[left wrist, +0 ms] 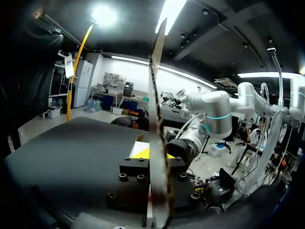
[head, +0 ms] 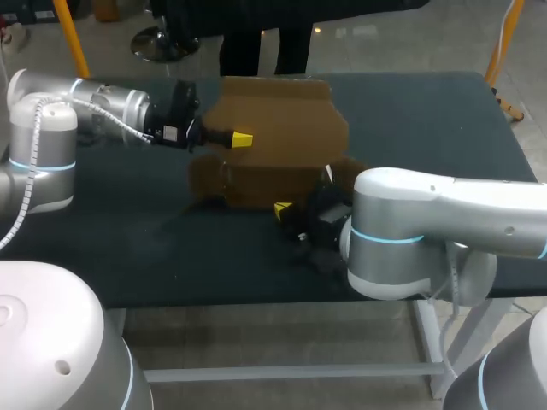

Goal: Assemble the packaging by folding the flat box into shape, placing the metal phone stand inside, and closing the box properly

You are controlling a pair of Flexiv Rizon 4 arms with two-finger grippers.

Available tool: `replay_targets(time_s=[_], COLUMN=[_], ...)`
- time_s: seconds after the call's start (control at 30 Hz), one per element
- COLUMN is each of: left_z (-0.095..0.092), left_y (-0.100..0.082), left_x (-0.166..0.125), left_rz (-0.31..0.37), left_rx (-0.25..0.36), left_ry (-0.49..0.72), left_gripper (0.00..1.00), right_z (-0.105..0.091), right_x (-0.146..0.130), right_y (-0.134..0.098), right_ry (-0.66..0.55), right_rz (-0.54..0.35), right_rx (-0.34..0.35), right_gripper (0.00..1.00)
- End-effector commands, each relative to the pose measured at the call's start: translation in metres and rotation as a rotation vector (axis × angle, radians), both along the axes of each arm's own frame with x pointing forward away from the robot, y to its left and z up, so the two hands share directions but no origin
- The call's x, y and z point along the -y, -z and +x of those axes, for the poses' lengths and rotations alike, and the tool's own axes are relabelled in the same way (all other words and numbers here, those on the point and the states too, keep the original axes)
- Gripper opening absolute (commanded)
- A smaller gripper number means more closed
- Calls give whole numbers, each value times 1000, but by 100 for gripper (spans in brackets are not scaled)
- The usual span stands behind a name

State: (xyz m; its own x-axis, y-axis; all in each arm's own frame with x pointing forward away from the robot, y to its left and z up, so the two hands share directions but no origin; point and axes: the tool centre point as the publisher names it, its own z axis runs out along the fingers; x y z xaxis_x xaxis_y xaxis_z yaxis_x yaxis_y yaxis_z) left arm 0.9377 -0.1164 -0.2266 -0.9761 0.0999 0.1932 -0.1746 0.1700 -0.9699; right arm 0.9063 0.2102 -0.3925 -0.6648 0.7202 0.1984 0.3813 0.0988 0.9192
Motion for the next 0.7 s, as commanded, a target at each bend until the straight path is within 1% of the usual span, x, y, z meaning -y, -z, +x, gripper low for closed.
replay_targets(time_s=[0.03, 0.13, 0.3, 0.4, 0.47, 0.7], left_z=[0, 0, 0, 0, 0, 0], left_y=[2, 2, 2, 2, 2, 2], left_x=[-1, -1, -1, -1, -1, -1], left_rz=[0, 0, 0, 0, 0, 0], left_rx=[-1, -1, -1, -1, -1, -1], left_ry=[3, 3, 3, 3, 3, 3], left_gripper=[0, 0, 0, 0, 0, 0], right_z=[-19, -30, -49, -60, -68, -82], right_x=[31, 43, 63, 76, 85, 115], right_y=[-16, -24, -36, -41, -44, -47], right_ry=[-32, -46, -69, -72, -80, -114], right_rz=[19, 24, 28, 21, -1, -38], right_rx=[-11, -14, -1, 8, 20, 39], right_gripper=[0, 0, 0, 0, 0, 0])
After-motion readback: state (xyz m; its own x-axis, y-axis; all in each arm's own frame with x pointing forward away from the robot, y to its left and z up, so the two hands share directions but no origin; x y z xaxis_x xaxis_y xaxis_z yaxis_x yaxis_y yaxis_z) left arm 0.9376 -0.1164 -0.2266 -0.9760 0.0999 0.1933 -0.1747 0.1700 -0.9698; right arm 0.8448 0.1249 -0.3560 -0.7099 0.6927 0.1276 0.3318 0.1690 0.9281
